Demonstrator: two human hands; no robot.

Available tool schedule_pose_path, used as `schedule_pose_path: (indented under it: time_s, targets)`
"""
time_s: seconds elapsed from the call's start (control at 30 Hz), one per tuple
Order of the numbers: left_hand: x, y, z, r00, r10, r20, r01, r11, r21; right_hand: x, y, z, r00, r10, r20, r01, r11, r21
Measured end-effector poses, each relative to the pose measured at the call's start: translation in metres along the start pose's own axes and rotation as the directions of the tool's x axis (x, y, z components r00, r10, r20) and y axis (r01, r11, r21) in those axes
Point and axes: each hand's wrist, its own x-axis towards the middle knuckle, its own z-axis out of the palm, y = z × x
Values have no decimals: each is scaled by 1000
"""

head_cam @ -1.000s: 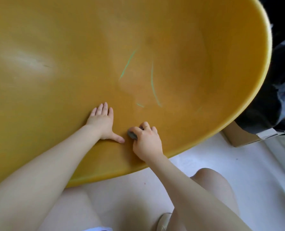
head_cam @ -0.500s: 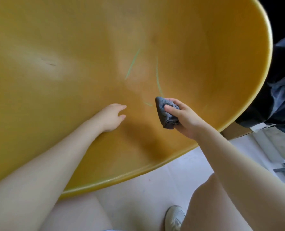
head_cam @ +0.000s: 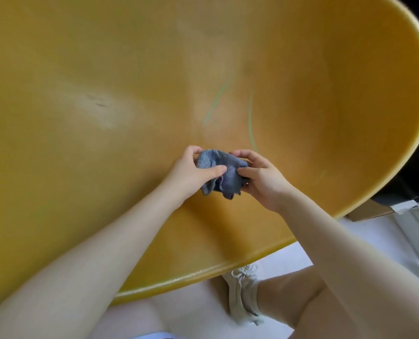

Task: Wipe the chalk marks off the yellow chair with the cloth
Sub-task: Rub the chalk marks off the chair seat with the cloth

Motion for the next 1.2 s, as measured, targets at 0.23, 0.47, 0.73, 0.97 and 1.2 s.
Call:
schedule_pose_path:
  time_s: [0.23, 0.47, 0.73, 0.97, 1.2]
  targets:
    - [9, -5, -10, 976, 85, 202, -93, 995, 29, 12, -6, -19, 997, -61, -51, 60, 998, -33]
    - [18, -23, -10, 652, 727, 214, -615, 342, 711, 17, -2, -46, 877, -457, -152, 390, 859, -332]
    - [13, -12, 16, 909, 405, 101, -413, 839, 354, 24, 1, -50, 969, -247, -14, 241, 932, 271]
    - [14, -3, 27, 939, 294, 177, -301, 954, 14, 23, -3, -38, 1000, -10, 21, 2, 939, 345]
    - [14, -10, 31, 967, 233, -99, -232, 972, 25, 6, 4, -28, 941, 318, 118, -327, 943, 67]
